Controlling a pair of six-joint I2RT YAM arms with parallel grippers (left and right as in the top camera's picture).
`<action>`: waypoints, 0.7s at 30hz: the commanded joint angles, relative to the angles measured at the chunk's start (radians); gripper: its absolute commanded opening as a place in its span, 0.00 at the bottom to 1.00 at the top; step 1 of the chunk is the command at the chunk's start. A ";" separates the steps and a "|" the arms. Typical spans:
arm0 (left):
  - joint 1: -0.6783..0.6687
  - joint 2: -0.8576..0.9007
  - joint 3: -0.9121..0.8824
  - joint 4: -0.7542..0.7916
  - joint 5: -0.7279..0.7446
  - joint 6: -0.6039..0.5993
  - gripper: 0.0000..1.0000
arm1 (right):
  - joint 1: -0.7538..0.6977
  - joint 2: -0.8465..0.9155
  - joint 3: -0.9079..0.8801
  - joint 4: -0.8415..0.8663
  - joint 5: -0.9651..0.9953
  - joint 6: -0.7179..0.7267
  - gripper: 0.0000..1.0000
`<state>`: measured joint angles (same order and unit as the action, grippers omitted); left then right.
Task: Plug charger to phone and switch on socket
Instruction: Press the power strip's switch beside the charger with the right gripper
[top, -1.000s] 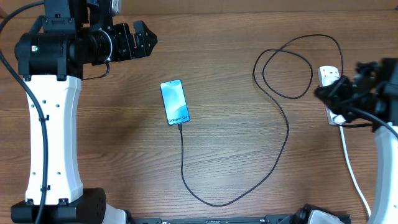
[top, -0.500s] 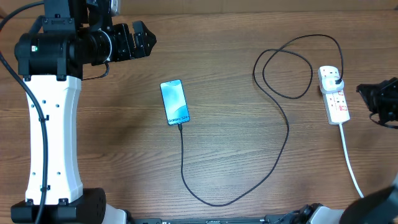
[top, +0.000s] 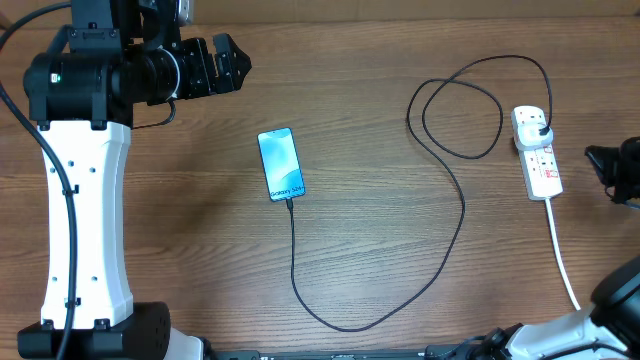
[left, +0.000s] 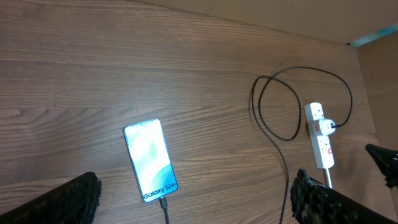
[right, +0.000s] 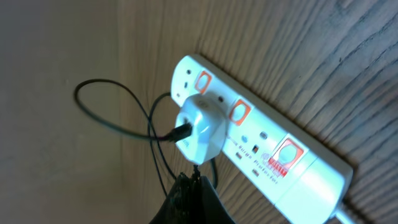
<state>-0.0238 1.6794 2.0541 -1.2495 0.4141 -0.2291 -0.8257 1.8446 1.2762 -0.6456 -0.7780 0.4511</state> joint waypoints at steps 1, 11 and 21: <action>0.010 0.002 0.001 0.000 -0.007 0.013 1.00 | 0.000 0.056 0.019 0.042 -0.033 0.065 0.04; 0.010 0.002 0.001 0.000 -0.007 0.013 0.99 | 0.001 0.160 0.019 0.203 -0.108 0.164 0.04; 0.010 0.002 0.001 0.000 -0.007 0.013 1.00 | 0.006 0.257 0.019 0.265 -0.146 0.174 0.04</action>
<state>-0.0238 1.6794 2.0541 -1.2495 0.4141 -0.2291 -0.8249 2.0754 1.2762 -0.4000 -0.8955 0.6182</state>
